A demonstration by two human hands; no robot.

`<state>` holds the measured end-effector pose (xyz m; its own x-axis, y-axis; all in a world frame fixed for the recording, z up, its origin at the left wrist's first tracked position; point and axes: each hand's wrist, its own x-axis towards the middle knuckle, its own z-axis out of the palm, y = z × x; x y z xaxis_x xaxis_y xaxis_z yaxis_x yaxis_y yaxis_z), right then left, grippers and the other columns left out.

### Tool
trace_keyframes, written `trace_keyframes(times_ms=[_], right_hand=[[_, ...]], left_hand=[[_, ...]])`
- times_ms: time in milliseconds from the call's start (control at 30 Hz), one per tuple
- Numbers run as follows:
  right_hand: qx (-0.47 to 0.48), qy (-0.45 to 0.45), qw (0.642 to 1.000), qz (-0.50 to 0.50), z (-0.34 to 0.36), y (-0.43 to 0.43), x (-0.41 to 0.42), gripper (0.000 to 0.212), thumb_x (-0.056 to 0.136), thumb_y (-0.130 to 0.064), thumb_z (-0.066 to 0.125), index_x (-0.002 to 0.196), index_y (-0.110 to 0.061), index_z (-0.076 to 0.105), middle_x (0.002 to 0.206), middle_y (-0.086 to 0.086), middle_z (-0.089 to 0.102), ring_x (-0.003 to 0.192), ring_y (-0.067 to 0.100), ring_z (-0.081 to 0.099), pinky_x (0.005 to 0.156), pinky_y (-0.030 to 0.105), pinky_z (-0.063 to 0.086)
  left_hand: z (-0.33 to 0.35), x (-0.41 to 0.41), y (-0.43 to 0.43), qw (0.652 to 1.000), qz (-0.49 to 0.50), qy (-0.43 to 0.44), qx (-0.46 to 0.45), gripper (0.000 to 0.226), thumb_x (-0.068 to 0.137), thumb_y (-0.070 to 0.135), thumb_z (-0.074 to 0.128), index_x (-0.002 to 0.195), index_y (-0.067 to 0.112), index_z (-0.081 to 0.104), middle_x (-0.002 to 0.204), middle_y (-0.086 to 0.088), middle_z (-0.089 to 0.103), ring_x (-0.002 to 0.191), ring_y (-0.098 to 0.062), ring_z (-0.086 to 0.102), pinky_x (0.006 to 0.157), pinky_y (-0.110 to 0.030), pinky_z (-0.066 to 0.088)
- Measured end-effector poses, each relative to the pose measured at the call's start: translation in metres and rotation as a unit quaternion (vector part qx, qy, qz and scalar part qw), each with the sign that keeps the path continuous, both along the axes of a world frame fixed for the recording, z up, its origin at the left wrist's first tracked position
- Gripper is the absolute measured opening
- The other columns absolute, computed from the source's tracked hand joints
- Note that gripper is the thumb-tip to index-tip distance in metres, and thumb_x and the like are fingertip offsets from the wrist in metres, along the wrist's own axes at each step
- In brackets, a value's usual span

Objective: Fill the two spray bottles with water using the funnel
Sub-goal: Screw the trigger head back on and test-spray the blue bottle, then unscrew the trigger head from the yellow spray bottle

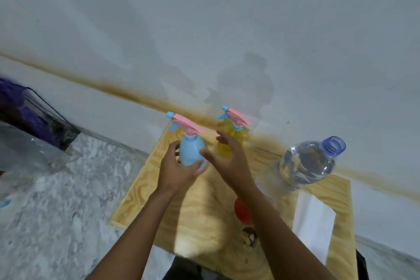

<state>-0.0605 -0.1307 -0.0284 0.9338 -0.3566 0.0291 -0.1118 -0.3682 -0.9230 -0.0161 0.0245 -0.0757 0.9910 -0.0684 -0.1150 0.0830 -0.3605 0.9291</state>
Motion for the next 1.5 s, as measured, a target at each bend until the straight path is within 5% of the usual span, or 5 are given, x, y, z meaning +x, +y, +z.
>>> trace_keyframes(times_ms=[200,533,767,967,1500], right_hand=[[-0.036,0.091,0.971,-0.218,-0.038,-0.027,0.028,0.060,0.084,-0.031,0.078,0.135,-0.010,0.054,0.128,0.009,0.061,0.121,0.026,0.056,0.105,0.042,0.044],[-0.012,0.103,0.966,-0.238,-0.044,-0.049,0.069,0.046,0.085,-0.039,0.076,0.122,-0.015,0.064,0.116,0.001,0.067,0.107,0.016,0.062,0.081,0.026,0.041],[-0.042,0.042,0.972,-0.227,-0.020,-0.049,0.054,0.031,0.087,-0.035,0.075,0.111,-0.016,0.073,0.103,-0.006,0.070,0.098,0.010,0.063,0.079,0.018,0.042],[-0.039,0.007,0.981,-0.190,0.016,-0.037,0.020,0.034,0.081,-0.039,0.079,0.108,-0.018,0.074,0.102,-0.008,0.074,0.096,0.004,0.065,0.084,0.018,0.046],[0.079,-0.096,0.992,-0.033,0.081,-0.009,-0.030,0.013,0.084,-0.019,0.079,0.096,-0.015,0.076,0.089,-0.005,0.077,0.087,0.007,0.070,0.077,0.021,0.053]], left_hand=[[-0.023,0.068,-0.021,1.000,-0.009,0.028,-0.007,0.069,0.056,0.040,0.085,0.114,0.028,0.049,0.099,0.012,0.060,0.089,-0.011,0.063,0.073,-0.033,0.055],[-0.060,0.097,-0.044,0.997,-0.055,-0.011,0.045,0.074,0.067,0.024,0.091,0.128,0.009,0.052,0.119,-0.007,0.062,0.103,-0.024,0.061,0.075,-0.031,0.043],[-0.046,0.077,-0.040,0.996,-0.053,-0.031,0.072,0.104,0.064,0.039,0.091,0.144,0.012,0.031,0.141,-0.009,0.040,0.127,-0.024,0.043,0.086,-0.038,0.048],[-0.016,0.008,-0.037,0.949,-0.139,-0.269,0.082,0.093,0.074,0.065,0.073,0.138,0.008,0.038,0.138,-0.016,0.044,0.130,-0.031,0.044,0.104,-0.036,0.044],[0.082,-0.039,-0.050,0.978,-0.143,-0.143,-0.059,0.066,0.064,0.020,0.090,0.118,0.035,0.056,0.110,0.020,0.063,0.104,0.009,0.057,0.084,-0.010,0.045]])
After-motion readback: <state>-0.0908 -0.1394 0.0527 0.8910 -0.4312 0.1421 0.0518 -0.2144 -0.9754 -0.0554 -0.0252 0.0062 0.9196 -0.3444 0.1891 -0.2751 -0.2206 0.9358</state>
